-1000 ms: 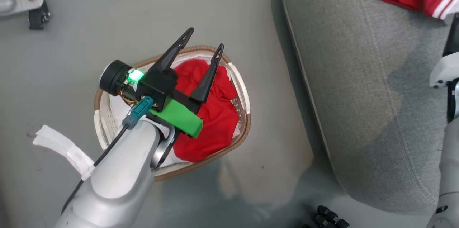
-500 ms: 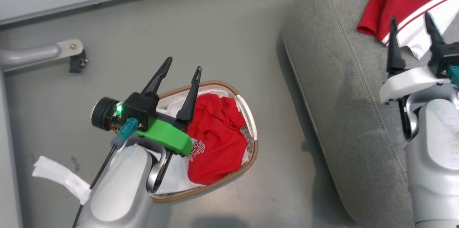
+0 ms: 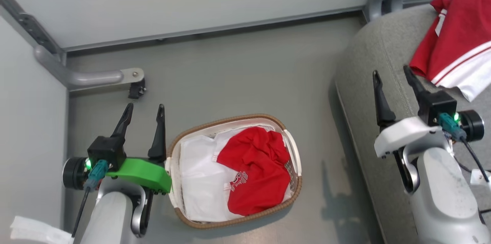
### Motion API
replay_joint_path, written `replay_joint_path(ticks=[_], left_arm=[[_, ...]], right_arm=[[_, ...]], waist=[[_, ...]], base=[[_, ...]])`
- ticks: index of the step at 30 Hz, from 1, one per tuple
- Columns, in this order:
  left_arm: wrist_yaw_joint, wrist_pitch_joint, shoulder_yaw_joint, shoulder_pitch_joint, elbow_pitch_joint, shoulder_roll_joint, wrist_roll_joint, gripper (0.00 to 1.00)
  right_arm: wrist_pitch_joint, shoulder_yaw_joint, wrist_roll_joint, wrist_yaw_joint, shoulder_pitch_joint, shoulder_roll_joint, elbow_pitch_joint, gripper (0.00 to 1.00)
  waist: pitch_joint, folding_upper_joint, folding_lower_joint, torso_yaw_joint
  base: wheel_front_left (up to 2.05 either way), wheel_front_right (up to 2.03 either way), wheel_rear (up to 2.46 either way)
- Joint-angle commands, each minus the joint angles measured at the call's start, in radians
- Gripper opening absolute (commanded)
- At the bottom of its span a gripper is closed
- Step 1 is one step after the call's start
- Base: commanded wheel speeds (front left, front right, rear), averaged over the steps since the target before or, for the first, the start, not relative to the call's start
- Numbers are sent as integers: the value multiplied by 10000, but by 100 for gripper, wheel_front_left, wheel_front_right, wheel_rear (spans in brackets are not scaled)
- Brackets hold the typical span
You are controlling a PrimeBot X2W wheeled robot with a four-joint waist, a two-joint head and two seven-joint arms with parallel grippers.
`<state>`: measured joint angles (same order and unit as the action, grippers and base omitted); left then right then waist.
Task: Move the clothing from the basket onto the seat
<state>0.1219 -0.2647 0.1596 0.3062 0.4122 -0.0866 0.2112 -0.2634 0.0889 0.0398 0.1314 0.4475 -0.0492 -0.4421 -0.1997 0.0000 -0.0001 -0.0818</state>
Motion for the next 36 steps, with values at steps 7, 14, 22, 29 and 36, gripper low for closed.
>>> replay_joint_path(ticks=[7, 14, 22, 29, 36], left_arm=[[17, 5, -858, -1077, 141, 71, -445, 100], [67, 5, -1476, -2058, 63, 200, -594, 100], [66, 5, -1908, -2786, -223, 332, -541, 100], [90, 5, -1632, -2360, -190, 351, -294, 100], [102, 5, -439, -1351, 194, 345, 303, 100]], right_arm=[[-19, -260, -555, -14, -1049, -46, -192, 100], [-19, -434, -763, -14, -1806, -46, -369, 100], [-19, -590, -889, -14, -2179, -45, -445, 100], [-19, -812, -980, -14, -1742, -41, -217, 100], [-19, -1183, -1118, -14, -858, -38, 204, 100]], waist=[[987, 0, 1, 715], [1430, 0, 1, 724], [1545, 0, 1, 670], [1074, 0, 1, 516], [-171, 0, 1, 42]], base=[[0, 0, 0], [0, 0, 0], [0, 0, 0], [0, 0, 0], [0, 0, 0]])
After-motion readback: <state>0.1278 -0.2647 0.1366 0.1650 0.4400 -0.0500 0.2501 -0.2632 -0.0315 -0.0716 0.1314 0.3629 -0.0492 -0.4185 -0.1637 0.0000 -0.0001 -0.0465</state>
